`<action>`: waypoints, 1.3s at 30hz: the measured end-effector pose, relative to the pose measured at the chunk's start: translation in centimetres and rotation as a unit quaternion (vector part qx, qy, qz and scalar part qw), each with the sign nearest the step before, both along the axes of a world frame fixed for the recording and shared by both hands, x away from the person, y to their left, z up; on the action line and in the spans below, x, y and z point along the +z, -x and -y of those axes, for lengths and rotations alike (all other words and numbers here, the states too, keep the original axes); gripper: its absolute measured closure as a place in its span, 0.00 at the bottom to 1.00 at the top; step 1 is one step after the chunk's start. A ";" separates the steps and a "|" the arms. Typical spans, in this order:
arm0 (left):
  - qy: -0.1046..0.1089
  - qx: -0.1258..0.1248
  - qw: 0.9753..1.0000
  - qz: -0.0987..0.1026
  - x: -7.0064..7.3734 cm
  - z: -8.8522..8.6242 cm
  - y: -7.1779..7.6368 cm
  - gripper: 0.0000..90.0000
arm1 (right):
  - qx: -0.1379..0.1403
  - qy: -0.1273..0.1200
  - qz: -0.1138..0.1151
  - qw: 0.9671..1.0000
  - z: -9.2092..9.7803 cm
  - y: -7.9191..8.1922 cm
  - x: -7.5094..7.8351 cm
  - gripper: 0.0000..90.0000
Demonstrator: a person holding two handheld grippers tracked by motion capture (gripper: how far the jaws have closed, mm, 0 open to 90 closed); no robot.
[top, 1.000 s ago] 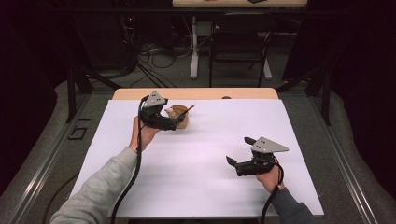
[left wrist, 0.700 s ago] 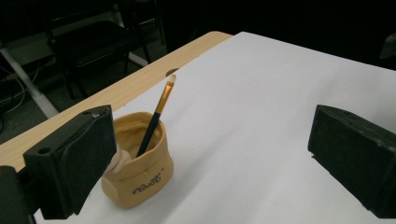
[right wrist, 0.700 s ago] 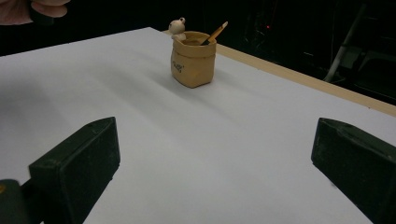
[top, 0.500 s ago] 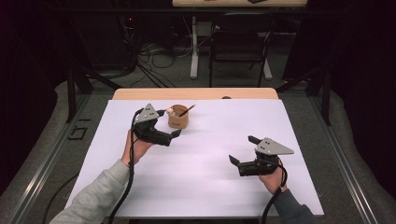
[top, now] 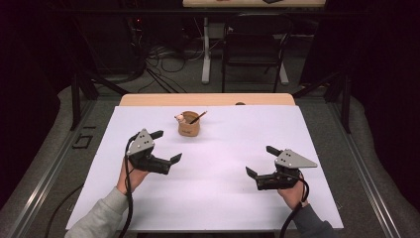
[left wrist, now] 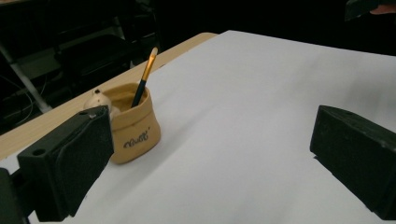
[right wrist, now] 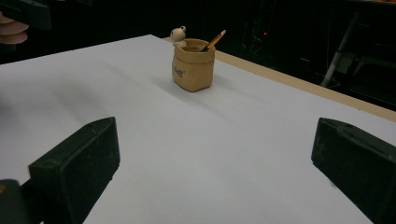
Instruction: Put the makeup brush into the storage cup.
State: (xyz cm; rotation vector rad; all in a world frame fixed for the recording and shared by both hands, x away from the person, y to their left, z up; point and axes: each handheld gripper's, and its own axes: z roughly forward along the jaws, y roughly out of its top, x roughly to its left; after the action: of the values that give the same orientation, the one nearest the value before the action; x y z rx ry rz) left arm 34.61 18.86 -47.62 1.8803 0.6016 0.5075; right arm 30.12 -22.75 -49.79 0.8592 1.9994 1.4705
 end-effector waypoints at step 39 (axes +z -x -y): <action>-0.003 0.050 0.999 -0.009 -5.8 -4.6 7.4 0.00 | -0.024 0.023 -0.021 0.999 1.5 3.8 -1.9 0.00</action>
State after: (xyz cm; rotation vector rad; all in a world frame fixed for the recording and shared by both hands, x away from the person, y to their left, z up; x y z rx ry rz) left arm 27.25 23.43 -53.41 1.8696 0.7084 0.5586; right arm 26.29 -24.23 -51.73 0.9204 2.0203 1.3850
